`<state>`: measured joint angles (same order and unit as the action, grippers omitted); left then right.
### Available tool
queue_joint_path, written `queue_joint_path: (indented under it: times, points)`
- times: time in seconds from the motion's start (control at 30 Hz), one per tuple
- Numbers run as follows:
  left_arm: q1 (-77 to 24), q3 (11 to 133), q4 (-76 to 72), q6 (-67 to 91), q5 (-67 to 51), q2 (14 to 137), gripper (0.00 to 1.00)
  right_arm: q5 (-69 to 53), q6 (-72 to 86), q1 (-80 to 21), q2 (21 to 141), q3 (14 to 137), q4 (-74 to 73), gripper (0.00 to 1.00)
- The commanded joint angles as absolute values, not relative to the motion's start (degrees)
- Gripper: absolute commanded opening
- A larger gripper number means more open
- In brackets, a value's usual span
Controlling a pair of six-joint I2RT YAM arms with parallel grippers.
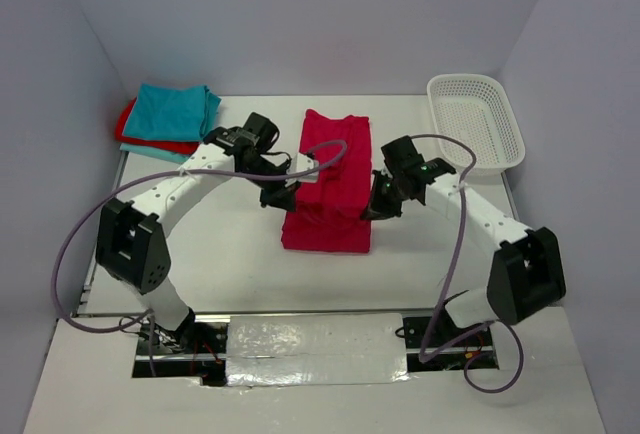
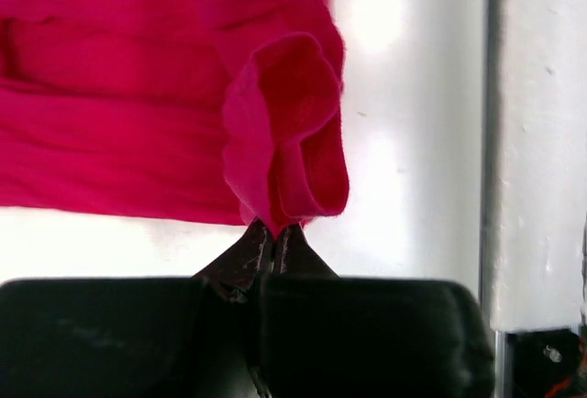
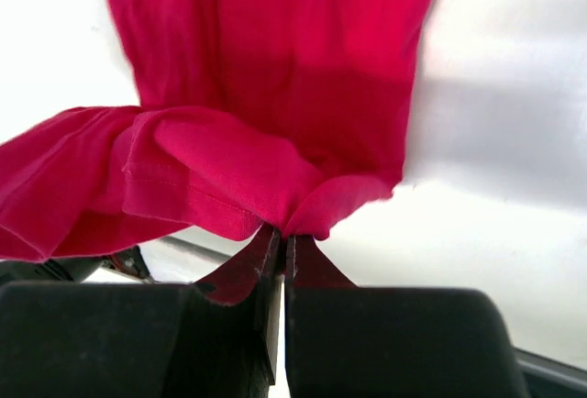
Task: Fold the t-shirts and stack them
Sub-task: Fold the folded rectangular tshirt in 1/3 of the way
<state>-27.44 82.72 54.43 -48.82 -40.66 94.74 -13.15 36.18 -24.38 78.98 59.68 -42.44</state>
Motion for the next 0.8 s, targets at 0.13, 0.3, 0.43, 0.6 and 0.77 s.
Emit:
queue_joint_path:
  times: [0.13, 0.3, 0.43, 0.6, 0.77]
  points:
    - [-23.6, 90.2, 44.6, -37.4, -37.0, 103.7, 0.0, -17.5, 30.7, -19.8, 88.1, 67.5, -39.6, 0.0]
    - [-23.1, 90.5, 42.2, -36.5, -35.0, 107.5, 0.0, -18.4, 30.2, -17.6, 92.7, 69.2, -38.2, 0.0]
    - [-22.9, 90.8, 39.7, -35.4, -33.0, 111.0, 0.0, -19.2, 29.3, -16.0, 97.0, 71.8, -37.6, 0.01]
    - [-22.3, 93.8, 36.7, -32.6, -30.8, 115.0, 0.11, -19.9, 29.1, -13.8, 102.6, 75.0, -36.4, 0.26]
    - [-21.2, 97.5, 35.9, -29.5, -27.9, 119.7, 0.27, -20.7, 27.5, -11.2, 108.6, 80.6, -37.3, 0.54]
